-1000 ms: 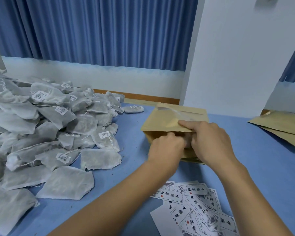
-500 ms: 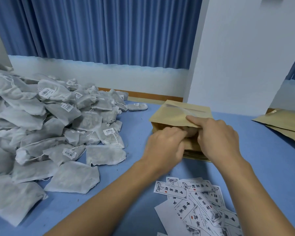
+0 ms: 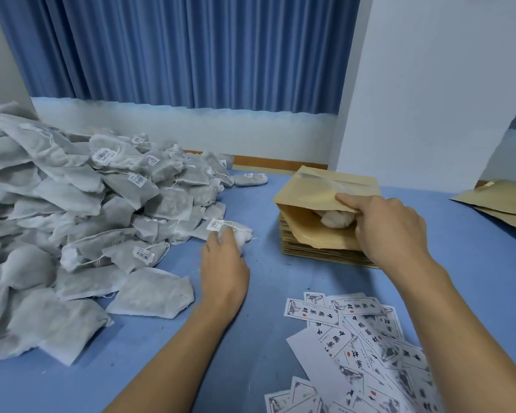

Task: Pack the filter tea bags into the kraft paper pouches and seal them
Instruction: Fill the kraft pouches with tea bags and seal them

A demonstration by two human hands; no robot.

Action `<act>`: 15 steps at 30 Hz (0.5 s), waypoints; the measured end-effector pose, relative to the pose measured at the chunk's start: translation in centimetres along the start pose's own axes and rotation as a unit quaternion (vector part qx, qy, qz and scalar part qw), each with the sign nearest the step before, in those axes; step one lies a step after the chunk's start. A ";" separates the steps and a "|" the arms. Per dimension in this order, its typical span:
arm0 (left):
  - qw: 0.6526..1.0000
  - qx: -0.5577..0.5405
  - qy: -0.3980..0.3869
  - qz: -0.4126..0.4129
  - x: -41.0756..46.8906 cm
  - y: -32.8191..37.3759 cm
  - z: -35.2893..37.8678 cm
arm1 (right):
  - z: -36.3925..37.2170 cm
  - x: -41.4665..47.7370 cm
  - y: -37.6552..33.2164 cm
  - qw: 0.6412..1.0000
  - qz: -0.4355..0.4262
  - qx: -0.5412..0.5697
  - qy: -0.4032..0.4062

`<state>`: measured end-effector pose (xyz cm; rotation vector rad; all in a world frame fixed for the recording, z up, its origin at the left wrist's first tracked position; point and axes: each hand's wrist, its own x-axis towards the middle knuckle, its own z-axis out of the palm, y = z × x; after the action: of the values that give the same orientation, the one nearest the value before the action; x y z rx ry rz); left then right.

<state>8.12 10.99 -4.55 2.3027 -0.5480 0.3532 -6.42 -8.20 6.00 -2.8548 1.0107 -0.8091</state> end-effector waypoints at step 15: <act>0.931 -0.017 0.002 0.364 -3.9 10.1 0.9 | -0.7 0.0 0.0 0.999 -0.001 0.027 -0.017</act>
<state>-0.07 4.95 -0.74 1.9845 -1.3928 0.6863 -6.70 -8.11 6.59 -2.8146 0.9679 -0.7713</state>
